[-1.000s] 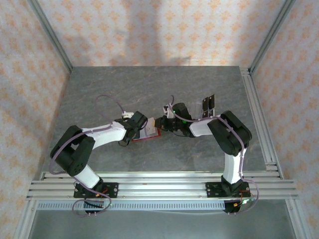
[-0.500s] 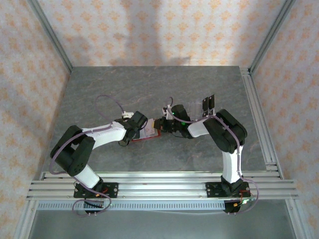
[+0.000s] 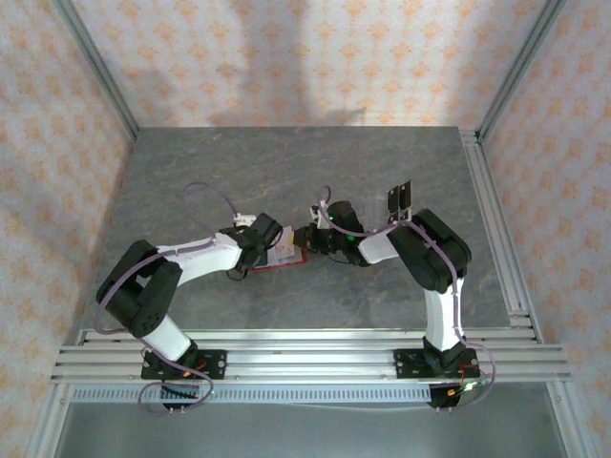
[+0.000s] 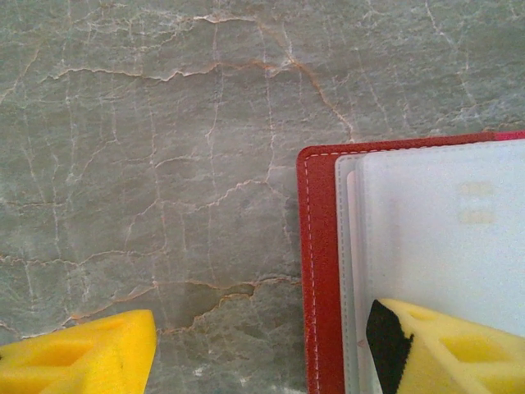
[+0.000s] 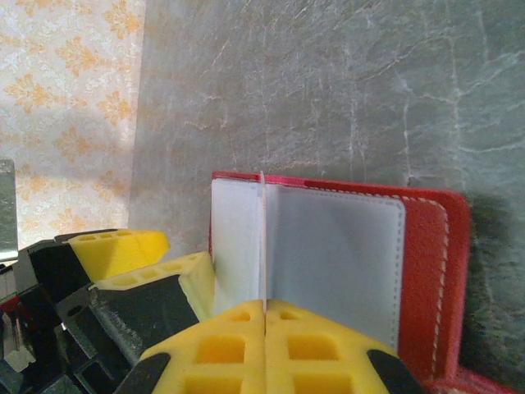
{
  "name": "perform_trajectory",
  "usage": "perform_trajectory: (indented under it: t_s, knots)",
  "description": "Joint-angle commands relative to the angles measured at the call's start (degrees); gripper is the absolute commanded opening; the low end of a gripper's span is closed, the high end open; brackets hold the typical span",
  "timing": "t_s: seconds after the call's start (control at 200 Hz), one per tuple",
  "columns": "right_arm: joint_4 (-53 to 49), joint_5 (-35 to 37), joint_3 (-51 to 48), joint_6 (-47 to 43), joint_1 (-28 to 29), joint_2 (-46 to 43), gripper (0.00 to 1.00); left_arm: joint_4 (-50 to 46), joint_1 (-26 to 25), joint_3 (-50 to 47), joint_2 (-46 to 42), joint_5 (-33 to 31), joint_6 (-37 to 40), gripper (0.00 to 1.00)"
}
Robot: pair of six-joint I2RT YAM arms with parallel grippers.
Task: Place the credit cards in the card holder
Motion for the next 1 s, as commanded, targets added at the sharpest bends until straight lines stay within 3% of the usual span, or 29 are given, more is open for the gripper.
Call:
perform_trajectory:
  t_s: [0.0,0.996]
  knots:
    - [2.6,-1.1,0.1,0.3,1.0,1.7,0.0,-1.7,0.2,-1.5,1.2,-0.3,0.2,0.71]
    - [17.9,0.9,-5.6,14.0,1.1,3.5,0.0,-0.5,0.1,-2.1,1.3,0.4,0.3,0.71]
